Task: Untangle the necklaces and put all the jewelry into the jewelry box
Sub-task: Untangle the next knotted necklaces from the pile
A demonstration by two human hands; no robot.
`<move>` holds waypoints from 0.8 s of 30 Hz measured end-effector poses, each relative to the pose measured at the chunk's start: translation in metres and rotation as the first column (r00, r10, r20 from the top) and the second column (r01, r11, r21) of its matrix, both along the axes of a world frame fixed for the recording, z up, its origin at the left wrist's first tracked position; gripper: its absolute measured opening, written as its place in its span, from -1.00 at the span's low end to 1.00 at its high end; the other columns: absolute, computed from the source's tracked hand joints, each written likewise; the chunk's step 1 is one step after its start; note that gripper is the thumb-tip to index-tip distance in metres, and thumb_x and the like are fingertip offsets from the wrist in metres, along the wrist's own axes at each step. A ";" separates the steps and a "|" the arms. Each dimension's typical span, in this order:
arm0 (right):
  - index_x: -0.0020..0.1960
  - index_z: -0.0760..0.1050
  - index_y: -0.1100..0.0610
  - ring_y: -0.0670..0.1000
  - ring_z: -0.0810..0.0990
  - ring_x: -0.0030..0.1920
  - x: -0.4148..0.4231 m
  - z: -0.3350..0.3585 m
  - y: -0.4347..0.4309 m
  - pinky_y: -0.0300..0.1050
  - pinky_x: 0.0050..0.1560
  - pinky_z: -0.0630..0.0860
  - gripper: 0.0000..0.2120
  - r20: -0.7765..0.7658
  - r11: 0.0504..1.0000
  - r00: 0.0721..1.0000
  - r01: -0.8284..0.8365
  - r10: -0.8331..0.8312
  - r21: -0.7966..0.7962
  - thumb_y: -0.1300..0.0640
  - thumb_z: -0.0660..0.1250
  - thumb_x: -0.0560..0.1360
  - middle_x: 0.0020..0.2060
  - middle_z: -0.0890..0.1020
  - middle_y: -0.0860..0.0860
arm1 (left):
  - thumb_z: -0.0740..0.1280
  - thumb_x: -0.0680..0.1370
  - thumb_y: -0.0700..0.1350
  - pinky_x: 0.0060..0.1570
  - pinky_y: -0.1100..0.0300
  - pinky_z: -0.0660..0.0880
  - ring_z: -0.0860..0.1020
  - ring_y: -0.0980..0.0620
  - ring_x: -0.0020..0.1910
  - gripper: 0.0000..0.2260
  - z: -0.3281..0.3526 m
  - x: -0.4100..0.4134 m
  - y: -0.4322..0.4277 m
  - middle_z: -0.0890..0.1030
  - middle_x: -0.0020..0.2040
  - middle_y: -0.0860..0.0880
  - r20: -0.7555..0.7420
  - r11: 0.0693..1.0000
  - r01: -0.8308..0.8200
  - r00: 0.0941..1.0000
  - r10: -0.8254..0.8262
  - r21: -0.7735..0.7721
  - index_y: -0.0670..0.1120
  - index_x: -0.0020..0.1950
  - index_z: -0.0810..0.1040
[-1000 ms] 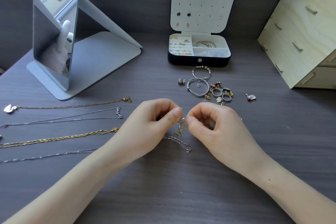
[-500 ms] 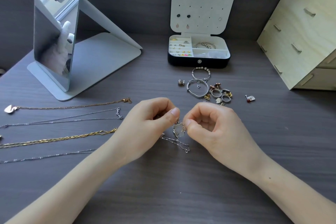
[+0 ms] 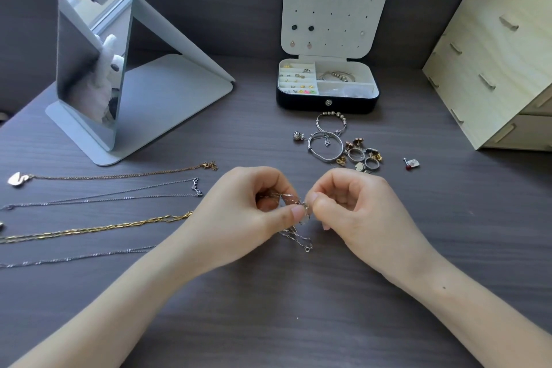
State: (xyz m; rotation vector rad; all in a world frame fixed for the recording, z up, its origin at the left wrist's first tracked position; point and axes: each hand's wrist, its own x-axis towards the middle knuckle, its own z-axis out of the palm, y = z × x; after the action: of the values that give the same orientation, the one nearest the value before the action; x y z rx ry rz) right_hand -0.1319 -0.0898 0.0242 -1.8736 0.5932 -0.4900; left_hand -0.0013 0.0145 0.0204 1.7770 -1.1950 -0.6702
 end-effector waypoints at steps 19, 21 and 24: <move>-0.40 0.46 0.04 -0.16 0.38 -0.49 -0.001 -0.002 -0.001 -0.37 -0.43 0.30 -0.79 -0.086 0.991 0.995 0.047 -0.058 -0.122 0.21 0.33 0.39 -0.55 0.46 -0.17 | 0.47 0.28 -0.01 -0.39 0.23 0.23 0.31 0.06 -0.42 -0.87 0.005 0.000 -0.001 0.41 -0.46 -0.02 -0.296 0.986 -0.141 0.949 0.109 -0.088 -0.04 -0.33 0.61; -0.41 0.45 0.03 -0.15 0.36 -0.49 -0.001 -0.002 -0.001 -0.34 -0.43 0.29 -0.77 -0.093 0.990 0.995 0.028 -0.041 -0.139 0.20 0.34 0.40 -0.56 0.44 -0.15 | 0.56 0.25 -0.06 -0.45 0.35 0.27 0.36 0.15 -0.48 -0.81 0.008 -0.002 -0.002 0.48 -0.47 0.07 -0.398 0.986 -0.152 0.911 0.111 -0.072 -0.08 -0.37 0.59; -0.39 0.47 0.03 -0.13 0.33 -0.50 -0.002 -0.003 0.000 -0.35 -0.44 0.26 -0.76 -0.098 0.982 0.995 0.001 -0.019 -0.189 0.18 0.36 0.43 -0.56 0.41 -0.12 | 0.55 0.25 -0.10 -0.55 0.41 0.20 0.27 0.20 -0.57 -0.85 0.010 -0.004 -0.003 0.43 -0.51 0.12 -0.528 0.990 -0.136 0.844 0.096 -0.038 -0.06 -0.40 0.59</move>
State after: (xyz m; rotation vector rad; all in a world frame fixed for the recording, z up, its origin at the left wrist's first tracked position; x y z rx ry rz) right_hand -0.1336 -0.0901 0.0211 -2.0857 0.6408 -0.4752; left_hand -0.0056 0.0116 0.0309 1.4521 -0.7188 -0.9518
